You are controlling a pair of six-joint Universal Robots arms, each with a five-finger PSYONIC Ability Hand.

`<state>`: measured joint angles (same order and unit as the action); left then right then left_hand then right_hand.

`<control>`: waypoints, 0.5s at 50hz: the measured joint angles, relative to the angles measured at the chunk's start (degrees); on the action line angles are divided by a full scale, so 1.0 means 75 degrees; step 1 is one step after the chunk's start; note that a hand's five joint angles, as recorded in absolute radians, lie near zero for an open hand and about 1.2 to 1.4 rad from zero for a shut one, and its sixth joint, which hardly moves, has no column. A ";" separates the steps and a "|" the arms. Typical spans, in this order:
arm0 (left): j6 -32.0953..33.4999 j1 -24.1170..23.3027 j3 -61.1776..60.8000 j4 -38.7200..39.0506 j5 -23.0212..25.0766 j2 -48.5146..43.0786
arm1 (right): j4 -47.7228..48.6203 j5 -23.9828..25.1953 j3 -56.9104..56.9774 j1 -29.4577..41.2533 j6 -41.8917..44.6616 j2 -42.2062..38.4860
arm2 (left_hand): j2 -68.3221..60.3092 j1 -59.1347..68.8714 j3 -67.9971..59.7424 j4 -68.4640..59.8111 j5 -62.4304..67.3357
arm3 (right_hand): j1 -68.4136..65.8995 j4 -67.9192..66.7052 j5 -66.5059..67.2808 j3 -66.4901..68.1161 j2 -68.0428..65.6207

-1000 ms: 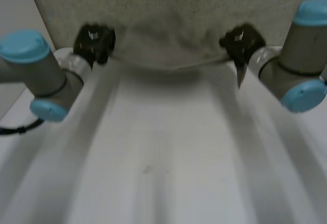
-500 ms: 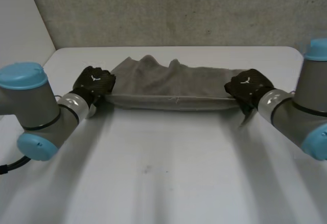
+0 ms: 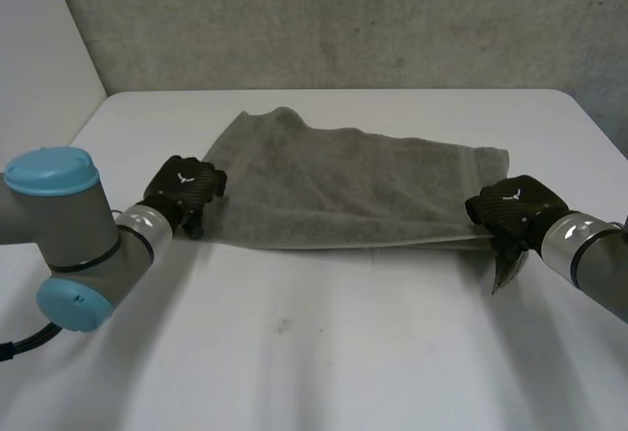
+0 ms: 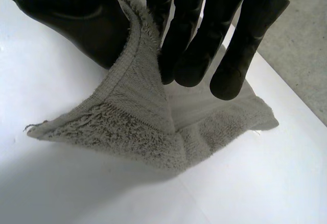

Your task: Fold the towel.

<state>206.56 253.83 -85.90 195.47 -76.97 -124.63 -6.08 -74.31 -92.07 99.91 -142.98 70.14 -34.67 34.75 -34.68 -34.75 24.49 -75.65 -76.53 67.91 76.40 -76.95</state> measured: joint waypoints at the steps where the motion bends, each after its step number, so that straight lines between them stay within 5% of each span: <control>1: -0.0048 -0.0005 -0.0067 -0.0007 0.0005 0.0064 | 0.0027 0.0056 0.0010 -0.0025 -0.0136 -0.0001 | 0.0517 -0.0499 0.0426 0.0424 -0.0415 | 0.0000 0.0000 0.0000 0.0000 -0.0001; 7: -0.0401 -0.0065 -0.0364 -0.0007 0.0023 0.0390 | 0.0120 0.0265 0.0067 -0.0154 -0.0644 0.0005 | 0.2188 -0.2172 0.2191 0.2183 -0.2180 | -0.0001 0.0000 0.0000 0.0000 -0.0001; 25: -0.0529 0.0211 -0.0362 -0.0179 0.0029 0.0429 | 0.0223 0.0269 0.0275 -0.0932 -0.0658 -0.0198 | 0.2014 -0.2029 0.2020 0.2042 -0.1981 | -0.0001 0.0000 0.0000 0.0000 -0.0001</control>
<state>202.59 255.41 -88.62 194.13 -76.75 -121.41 -4.41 -72.30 -90.01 92.92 -147.92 68.65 -19.57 19.53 -19.53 -19.43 9.63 -75.65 -76.53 67.91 76.40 -76.96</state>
